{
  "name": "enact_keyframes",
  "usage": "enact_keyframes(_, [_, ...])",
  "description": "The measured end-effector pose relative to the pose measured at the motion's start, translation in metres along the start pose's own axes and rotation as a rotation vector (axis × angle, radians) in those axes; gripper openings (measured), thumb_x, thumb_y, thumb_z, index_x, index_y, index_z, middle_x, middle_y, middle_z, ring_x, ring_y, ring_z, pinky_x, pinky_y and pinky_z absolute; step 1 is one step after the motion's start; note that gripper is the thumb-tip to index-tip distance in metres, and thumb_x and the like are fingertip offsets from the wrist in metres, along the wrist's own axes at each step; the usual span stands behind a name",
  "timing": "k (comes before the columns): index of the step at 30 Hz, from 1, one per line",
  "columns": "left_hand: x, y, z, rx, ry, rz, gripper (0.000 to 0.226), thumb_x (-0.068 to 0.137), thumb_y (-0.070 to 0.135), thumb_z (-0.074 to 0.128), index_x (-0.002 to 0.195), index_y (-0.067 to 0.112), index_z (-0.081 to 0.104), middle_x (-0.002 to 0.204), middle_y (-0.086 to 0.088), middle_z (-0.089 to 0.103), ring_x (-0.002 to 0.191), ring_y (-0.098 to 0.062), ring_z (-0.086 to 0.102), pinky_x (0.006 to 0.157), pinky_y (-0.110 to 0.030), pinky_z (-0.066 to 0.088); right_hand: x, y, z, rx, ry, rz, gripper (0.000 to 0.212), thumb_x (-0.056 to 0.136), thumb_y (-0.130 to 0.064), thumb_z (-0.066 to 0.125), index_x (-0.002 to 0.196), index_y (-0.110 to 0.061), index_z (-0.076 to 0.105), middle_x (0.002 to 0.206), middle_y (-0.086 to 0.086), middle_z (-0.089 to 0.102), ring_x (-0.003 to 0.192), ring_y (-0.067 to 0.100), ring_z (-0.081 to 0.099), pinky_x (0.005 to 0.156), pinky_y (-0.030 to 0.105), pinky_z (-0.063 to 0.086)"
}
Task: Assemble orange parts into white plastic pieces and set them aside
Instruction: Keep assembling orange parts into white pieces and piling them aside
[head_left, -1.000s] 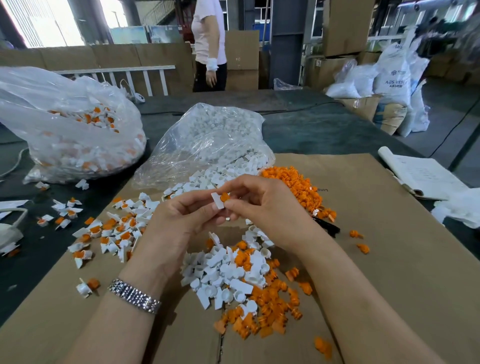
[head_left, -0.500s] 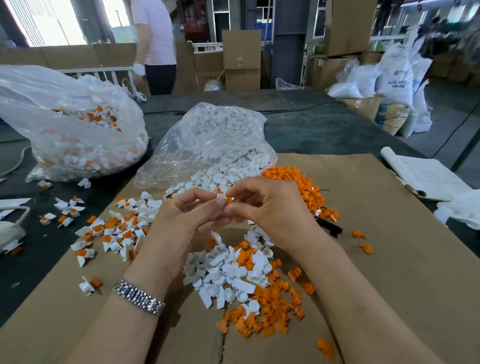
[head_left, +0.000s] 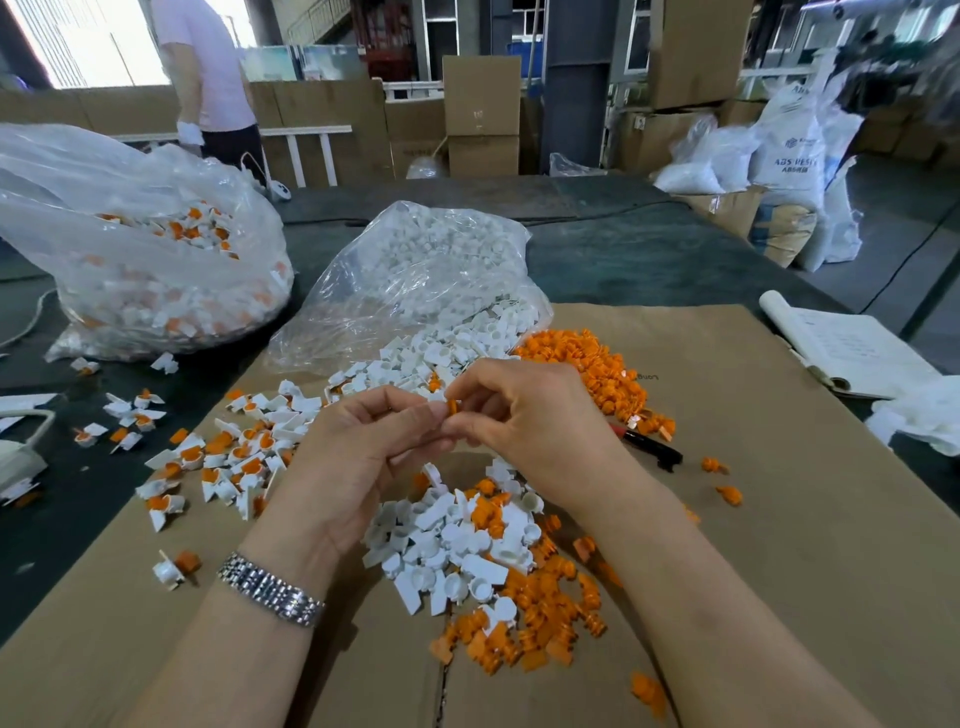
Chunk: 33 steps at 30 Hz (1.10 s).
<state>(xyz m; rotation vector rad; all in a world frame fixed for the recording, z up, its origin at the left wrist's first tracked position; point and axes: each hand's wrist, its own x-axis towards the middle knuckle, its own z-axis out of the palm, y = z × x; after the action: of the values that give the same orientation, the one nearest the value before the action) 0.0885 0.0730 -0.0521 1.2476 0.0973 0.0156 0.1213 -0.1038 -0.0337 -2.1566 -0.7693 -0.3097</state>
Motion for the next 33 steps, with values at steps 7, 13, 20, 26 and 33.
enact_keyframes(7, [0.000, 0.000, -0.003, 0.107, 0.080, -0.038, 0.032, 0.055, 0.025, 0.092, 0.082, 0.012, 0.082, 0.098, -0.020, 0.078, 0.087, -0.030, 0.078, 0.083, -0.034, 0.063, 0.001, 0.007, -0.007, 0.049, 0.008, 0.105, 0.039, 0.078, -0.048, 0.079, 0.108, -0.024, 0.069, 0.087, -0.013, 0.068, 0.080, 0.001, 0.064, 0.073, 0.019, 0.056])
enact_keyframes(13, [-0.004, 0.003, 0.002, 0.082, 0.129, -0.011, 0.023, 0.058, 0.024, 0.090, 0.078, 0.016, 0.082, 0.092, -0.015, 0.079, 0.087, -0.024, 0.078, 0.059, -0.021, 0.060, 0.000, 0.040, -0.027, -0.595, -0.091, 0.543, 0.061, 0.084, -0.069, 0.061, 0.119, -0.020, 0.056, 0.117, 0.001, 0.060, 0.108, 0.023, 0.057, 0.091, 0.046, 0.050])
enact_keyframes(20, [-0.003, 0.004, 0.005, 0.045, 0.150, 0.017, 0.004, 0.077, 0.012, 0.081, 0.076, 0.012, 0.078, 0.087, -0.014, 0.078, 0.085, -0.025, 0.079, 0.053, -0.018, 0.056, -0.004, 0.039, -0.020, -0.644, -0.240, 0.529, 0.037, 0.084, -0.050, 0.068, 0.091, -0.018, 0.051, 0.095, 0.004, 0.052, 0.094, 0.025, 0.051, 0.083, 0.042, 0.044])
enact_keyframes(26, [-0.001, 0.005, 0.005, 0.031, 0.176, 0.062, 0.006, 0.085, 0.012, 0.077, 0.088, 0.008, 0.073, 0.084, -0.009, 0.076, 0.080, -0.020, 0.077, 0.051, -0.016, 0.052, -0.003, 0.026, -0.023, -0.488, -0.097, 0.495, 0.030, 0.097, -0.044, 0.048, 0.083, -0.017, 0.052, 0.081, 0.003, 0.055, 0.068, 0.018, 0.051, 0.052, 0.030, 0.028])
enact_keyframes(33, [-0.001, 0.004, 0.005, -0.026, 0.145, 0.126, 0.014, 0.083, 0.019, 0.077, 0.094, 0.012, 0.072, 0.087, -0.003, 0.075, 0.073, -0.013, 0.071, 0.052, -0.017, 0.047, -0.006, -0.006, -0.035, -0.203, -0.342, 0.355, 0.037, 0.103, -0.045, 0.045, 0.072, -0.025, 0.044, 0.065, -0.004, 0.047, 0.057, 0.011, 0.043, 0.054, 0.029, 0.032])
